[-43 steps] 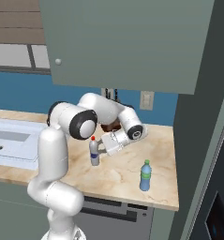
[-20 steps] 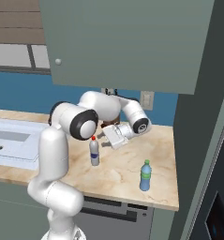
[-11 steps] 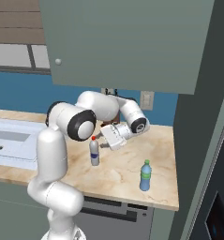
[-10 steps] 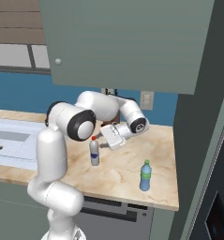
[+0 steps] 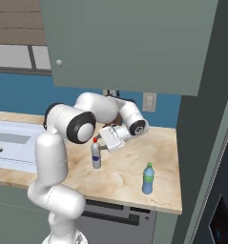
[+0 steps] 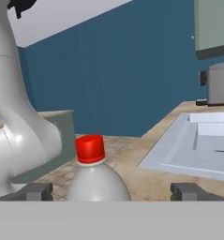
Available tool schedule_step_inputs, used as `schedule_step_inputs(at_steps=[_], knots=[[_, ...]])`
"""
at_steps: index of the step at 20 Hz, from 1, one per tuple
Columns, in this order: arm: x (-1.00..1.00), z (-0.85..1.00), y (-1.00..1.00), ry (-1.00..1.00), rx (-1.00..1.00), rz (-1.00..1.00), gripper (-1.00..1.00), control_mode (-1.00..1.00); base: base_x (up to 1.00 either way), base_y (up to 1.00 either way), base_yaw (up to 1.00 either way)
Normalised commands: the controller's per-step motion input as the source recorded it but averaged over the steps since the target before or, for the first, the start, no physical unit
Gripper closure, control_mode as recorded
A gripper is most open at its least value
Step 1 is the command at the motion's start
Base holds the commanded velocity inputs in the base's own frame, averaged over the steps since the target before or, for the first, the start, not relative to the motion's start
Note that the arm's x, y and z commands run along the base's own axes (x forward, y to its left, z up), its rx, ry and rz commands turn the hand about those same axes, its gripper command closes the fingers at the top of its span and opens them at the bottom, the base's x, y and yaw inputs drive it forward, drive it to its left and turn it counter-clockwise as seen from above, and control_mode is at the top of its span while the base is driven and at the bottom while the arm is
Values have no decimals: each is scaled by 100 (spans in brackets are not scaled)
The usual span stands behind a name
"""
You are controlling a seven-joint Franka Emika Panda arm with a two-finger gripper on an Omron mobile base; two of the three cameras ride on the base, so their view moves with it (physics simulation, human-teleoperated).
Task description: Take the bottled waters from the counter and place them in the freezer to freeze. Close the freezer door after placing the bottles.
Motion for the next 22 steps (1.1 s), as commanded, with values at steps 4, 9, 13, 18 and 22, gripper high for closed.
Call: schedule_step_inputs(at_steps=[4,9,13,18,22], knots=[[0,-3,1,0,0,0,-100,-100,0,0,0],[0,-8,0,0,0,0,-100,-100,0,0,0],[-9,-16,0,0,0,0,-100,-100,0,0,0],[-11,-17,0,0,0,0,-100,-100,0,0,0],[-3,-7,1,0,0,0,-100,-100,0,0,0]])
